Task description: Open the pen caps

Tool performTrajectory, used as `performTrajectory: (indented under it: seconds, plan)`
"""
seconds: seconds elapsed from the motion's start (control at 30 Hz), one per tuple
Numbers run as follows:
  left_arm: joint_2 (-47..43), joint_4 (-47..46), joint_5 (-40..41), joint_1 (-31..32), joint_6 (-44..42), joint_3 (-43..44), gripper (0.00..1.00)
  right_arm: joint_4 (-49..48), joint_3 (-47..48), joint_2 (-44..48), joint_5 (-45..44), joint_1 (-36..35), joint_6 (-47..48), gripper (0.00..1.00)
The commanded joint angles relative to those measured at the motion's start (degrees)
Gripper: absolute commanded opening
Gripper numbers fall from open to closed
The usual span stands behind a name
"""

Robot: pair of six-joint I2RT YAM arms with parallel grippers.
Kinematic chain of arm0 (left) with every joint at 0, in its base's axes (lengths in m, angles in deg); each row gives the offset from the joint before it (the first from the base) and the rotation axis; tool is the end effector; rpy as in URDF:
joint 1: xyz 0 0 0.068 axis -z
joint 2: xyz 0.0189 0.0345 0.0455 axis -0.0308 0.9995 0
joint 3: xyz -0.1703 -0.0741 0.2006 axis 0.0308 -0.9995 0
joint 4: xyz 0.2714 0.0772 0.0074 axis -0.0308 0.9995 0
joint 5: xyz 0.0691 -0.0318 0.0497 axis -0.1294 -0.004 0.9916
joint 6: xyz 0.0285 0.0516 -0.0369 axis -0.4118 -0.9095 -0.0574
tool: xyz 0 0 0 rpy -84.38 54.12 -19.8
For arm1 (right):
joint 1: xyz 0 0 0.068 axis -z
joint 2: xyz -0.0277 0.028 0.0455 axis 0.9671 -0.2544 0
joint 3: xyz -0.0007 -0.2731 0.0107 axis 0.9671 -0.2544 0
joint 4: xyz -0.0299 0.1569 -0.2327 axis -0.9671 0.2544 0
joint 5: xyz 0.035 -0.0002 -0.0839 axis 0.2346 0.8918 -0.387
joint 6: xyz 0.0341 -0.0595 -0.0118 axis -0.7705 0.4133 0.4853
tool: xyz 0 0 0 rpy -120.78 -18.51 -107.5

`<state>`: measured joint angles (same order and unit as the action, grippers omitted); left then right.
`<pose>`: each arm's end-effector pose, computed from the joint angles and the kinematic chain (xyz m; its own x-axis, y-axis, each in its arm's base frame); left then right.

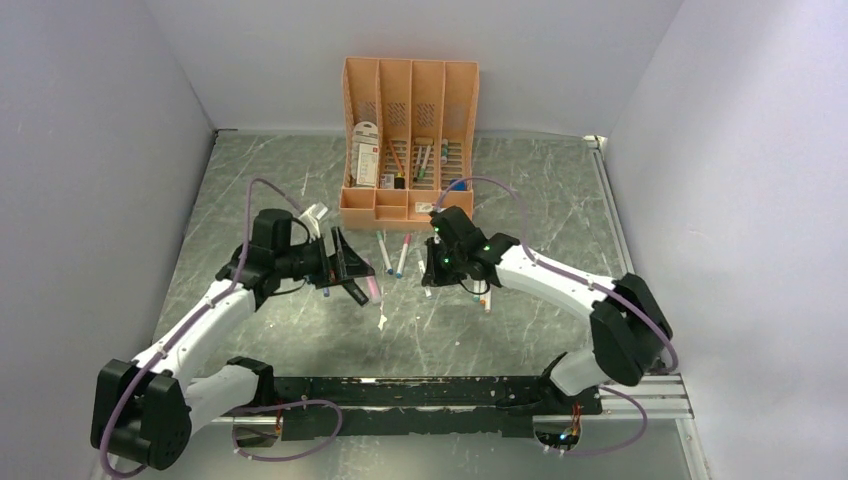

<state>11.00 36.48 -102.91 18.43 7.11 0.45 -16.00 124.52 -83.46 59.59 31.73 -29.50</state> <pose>0.2293 -0.1060 0.2254 -0.8996 -0.2081 -0.3840 0.1957 0.5941 -0.7802 0.2424 0.2322 0.1886 -0.8890 -0.0639 -0.4535 -0.2364 0.9121 0.3349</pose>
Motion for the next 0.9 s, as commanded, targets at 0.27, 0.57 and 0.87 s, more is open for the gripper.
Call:
performTrajectory:
  seconds: [0.27, 0.57, 0.87]
  plan:
    - [4.01, -22.67, 9.96, 11.91, 19.01, -3.51, 0.99, -10.37, -3.46, 5.76, 22.49, 0.60, 3.84, 0.00]
    - [8.73, -20.87, 13.87, 13.57, 18.63, -0.55, 0.99, -11.16, -2.89, 6.44, 23.58, 0.56, 4.38, 0.00]
    - [12.14, -23.70, 14.91, 13.99, 20.35, -0.47, 0.95, -11.27, -4.15, 8.72, 23.86, -0.47, 3.48, 0.00]
